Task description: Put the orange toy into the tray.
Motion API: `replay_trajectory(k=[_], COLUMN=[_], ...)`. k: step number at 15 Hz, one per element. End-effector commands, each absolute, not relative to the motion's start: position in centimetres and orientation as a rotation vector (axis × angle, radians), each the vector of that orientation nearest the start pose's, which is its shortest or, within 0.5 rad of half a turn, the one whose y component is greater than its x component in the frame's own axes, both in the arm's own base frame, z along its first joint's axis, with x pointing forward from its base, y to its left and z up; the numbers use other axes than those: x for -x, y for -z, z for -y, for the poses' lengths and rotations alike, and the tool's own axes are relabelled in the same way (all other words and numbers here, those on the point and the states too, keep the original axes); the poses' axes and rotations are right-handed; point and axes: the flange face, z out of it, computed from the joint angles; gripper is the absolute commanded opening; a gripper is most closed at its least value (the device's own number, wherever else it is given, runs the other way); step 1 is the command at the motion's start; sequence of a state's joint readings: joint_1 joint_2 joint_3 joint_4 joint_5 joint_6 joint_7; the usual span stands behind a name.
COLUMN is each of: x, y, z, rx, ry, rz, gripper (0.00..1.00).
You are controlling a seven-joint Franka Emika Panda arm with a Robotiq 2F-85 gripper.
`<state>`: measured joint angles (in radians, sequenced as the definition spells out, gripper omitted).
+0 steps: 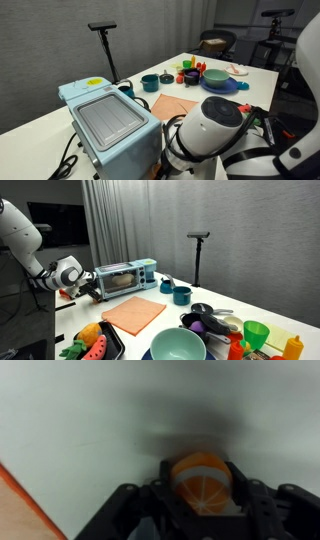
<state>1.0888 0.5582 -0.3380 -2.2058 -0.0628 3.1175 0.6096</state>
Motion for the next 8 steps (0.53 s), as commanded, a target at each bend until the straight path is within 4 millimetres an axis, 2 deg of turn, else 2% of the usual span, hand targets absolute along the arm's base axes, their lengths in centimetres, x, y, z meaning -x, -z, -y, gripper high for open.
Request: replay_trajectory(k=[1, 2, 4, 6, 8], x=[-42.5, -42.5, -42.5, -42.1, -42.3], y=[-17.7, -17.8, -17.8, -18.2, -19.1], z=[-40.3, -40.1, -39.1, -38.2, -37.3], rx=[2.946, 2.957, 3.002, 3.011, 3.026], ry=[0.674, 0.672, 0.640, 0.565, 0.500], rz=[0.414, 0.418, 0.575, 0.747, 0.849], gripper=[0.26, 0.20, 0.09, 0.04, 0.05])
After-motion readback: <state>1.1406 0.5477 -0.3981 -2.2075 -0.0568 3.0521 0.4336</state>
